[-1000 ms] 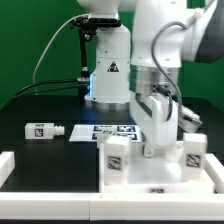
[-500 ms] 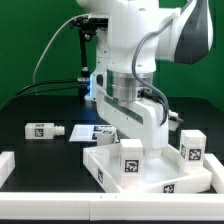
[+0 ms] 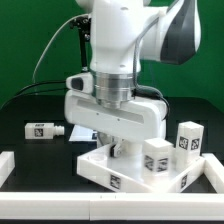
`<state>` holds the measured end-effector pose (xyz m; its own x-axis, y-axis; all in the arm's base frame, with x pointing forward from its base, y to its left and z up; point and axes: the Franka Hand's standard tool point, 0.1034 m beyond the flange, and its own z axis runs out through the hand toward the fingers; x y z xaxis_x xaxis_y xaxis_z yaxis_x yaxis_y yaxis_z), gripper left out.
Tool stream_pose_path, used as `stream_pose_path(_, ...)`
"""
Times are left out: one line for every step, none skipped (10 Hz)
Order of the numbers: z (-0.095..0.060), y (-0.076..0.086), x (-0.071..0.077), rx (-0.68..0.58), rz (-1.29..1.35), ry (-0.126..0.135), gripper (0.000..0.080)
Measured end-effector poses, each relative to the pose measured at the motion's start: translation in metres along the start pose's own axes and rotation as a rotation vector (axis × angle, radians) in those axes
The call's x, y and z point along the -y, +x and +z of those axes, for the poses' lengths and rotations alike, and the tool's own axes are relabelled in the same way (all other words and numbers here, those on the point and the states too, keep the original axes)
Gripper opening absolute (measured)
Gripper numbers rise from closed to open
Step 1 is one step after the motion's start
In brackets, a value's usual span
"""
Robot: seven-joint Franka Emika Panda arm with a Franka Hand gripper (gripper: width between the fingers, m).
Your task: Assemble square table
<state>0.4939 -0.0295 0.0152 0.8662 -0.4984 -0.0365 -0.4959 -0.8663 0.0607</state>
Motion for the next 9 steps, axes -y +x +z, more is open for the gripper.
stream_pose_path(0.000, 0.001, -0.002, -0.003, -0.052, -0.004, 0.0058)
stream_pose_path(0.000, 0.002, -0.003, -0.003, -0.084, -0.005, 0.0058)
stream_pose_path(-0.001, 0.007, -0.001, -0.012, -0.193, -0.012, 0.0058)
stream_pose_path(-0.007, 0.026, 0.010, -0.041, -0.329, -0.022, 0.0057)
stream_pose_path(-0.012, 0.043, 0.018, -0.071, -0.495, -0.026, 0.0058)
stream_pose_path(-0.013, 0.052, 0.017, -0.096, -0.655, -0.022, 0.0058)
stream_pose_path(-0.009, 0.049, 0.014, -0.083, -0.671, -0.026, 0.0057)
stream_pose_path(-0.009, 0.049, 0.013, -0.083, -0.715, -0.036, 0.0058)
stream_pose_path(-0.009, 0.050, 0.012, -0.080, -0.795, -0.048, 0.0058)
